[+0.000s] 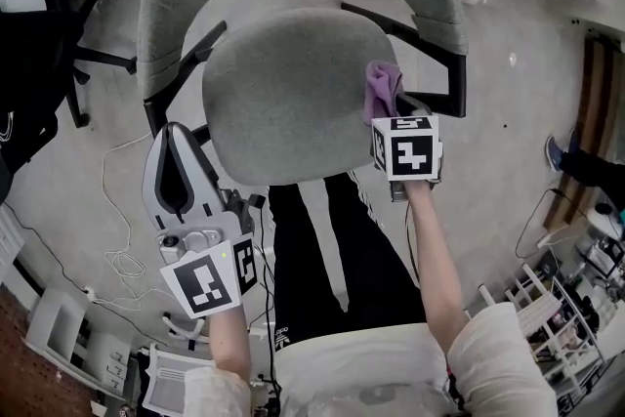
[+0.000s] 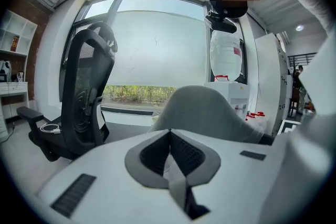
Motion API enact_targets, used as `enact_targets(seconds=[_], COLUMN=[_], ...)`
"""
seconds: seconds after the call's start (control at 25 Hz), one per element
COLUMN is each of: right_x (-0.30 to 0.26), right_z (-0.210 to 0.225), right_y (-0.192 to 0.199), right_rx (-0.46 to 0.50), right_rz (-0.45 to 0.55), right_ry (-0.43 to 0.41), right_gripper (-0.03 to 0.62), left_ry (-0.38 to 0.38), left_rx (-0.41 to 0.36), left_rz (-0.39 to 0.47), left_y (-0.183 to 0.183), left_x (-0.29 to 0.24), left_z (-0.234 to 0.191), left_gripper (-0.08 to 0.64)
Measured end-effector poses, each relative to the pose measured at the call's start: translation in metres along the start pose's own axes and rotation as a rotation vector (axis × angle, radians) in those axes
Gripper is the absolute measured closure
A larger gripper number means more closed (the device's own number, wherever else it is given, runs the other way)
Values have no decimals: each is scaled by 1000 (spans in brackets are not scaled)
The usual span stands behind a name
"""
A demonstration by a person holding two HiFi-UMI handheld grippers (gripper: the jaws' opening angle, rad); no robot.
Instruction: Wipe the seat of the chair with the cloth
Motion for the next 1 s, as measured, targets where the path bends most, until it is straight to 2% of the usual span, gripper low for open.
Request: enact_targets(seconds=[0.12,0.24,0.36,0.48,0.6,0.72,1.0], right_x=[41,66,69,59,47,34,15], right_z=[-50,-122,-199,-263,-307,-332,-324], right_y=[4,14,29,48,61,67,78], right_rx=[4,18,30,21,45,94,132], right_rz=[68,97,53,-25,-63,-64,-65], right_ry=[-175,-386,-572,-684,-718,-694,-610], right_gripper=[500,500,500,500,500,500,500], left_ry=[-25,-44,-67,-79,-91,-100,-97], left_rx=[-1,-2,-2,1,-6,-6,7], left_rz=[6,4,1,-4,-10,-15,-14], left_y=[-3,-1,4,10,15,24,31], left_x=[10,16,23,29,34,37,33], left_z=[-11,-22,-29,-35,-43,-53,-55], left_gripper=[548,547,548,548,548,548,548])
Point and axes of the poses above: the fingertips, and each gripper's own axes: x backward along the fingers, z to its right, y out of its underside, the point moved 3 cm from there along x, backward along the fingers, and after that the axes turned 11 degrees about y, right-handed, at the moved point
